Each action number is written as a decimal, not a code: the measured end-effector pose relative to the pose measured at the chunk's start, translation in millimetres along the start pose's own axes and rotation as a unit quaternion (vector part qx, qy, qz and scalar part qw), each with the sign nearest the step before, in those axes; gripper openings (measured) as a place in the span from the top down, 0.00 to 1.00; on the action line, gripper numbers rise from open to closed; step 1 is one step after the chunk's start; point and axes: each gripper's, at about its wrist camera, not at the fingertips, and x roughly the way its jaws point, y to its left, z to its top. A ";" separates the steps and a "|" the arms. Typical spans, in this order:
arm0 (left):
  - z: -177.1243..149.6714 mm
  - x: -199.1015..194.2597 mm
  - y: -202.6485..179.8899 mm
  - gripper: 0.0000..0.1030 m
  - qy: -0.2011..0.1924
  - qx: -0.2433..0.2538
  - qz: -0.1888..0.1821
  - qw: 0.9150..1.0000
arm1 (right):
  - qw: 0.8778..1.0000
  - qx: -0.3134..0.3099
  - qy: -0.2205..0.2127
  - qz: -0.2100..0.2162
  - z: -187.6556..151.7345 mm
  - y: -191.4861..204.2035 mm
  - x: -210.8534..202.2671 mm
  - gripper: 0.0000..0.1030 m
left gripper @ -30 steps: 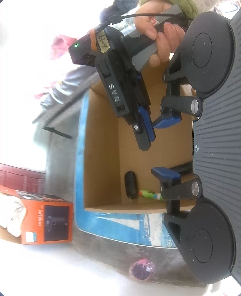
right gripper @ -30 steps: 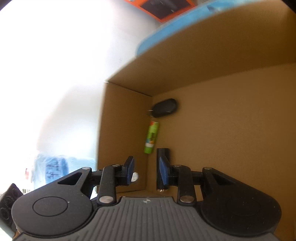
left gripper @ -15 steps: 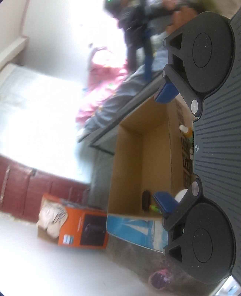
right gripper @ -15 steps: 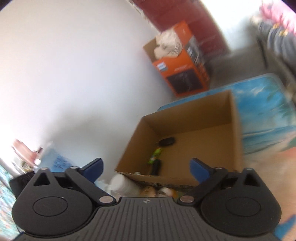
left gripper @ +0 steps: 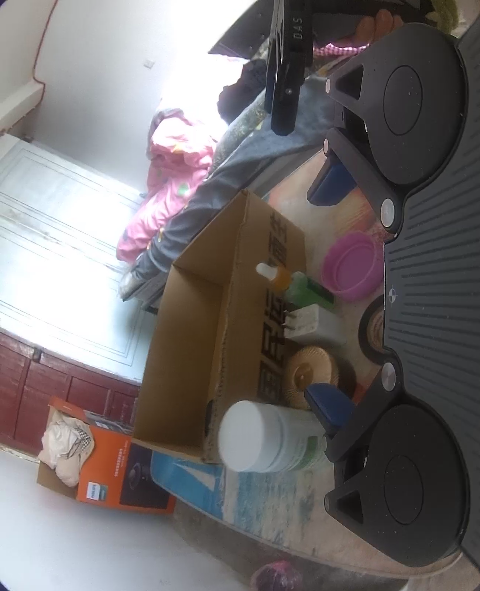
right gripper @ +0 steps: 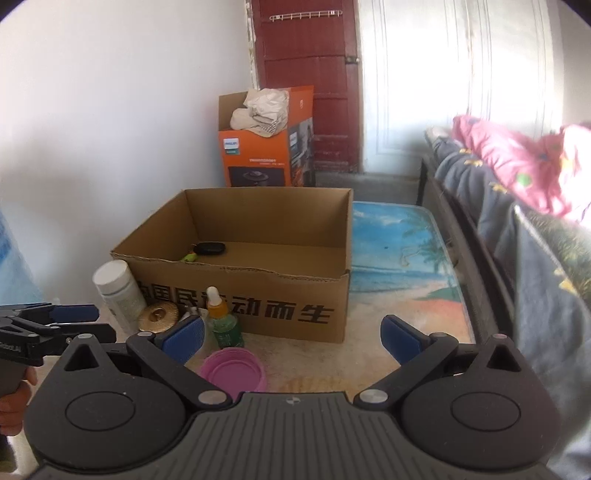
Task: Organize rigid objects
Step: 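Move the right gripper back out of the box to the pink bowl, then grasp the rim of the pink bowl with the right gripper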
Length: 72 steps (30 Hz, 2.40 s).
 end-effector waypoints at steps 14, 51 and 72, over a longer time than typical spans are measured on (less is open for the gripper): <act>-22.3 32.3 3.3 0.00 0.033 0.017 -0.030 0.999 | 0.997 0.030 -0.073 -0.016 -23.6 -5.8 13.3 0.00; -48.7 100.5 -63.8 0.30 0.091 0.213 0.028 0.972 | 0.985 0.057 0.118 0.115 -50.5 -19.8 107.0 0.75; -60.8 103.8 -95.8 0.24 0.105 0.246 0.008 0.963 | 0.983 0.088 0.118 0.107 -70.8 -48.6 79.7 0.77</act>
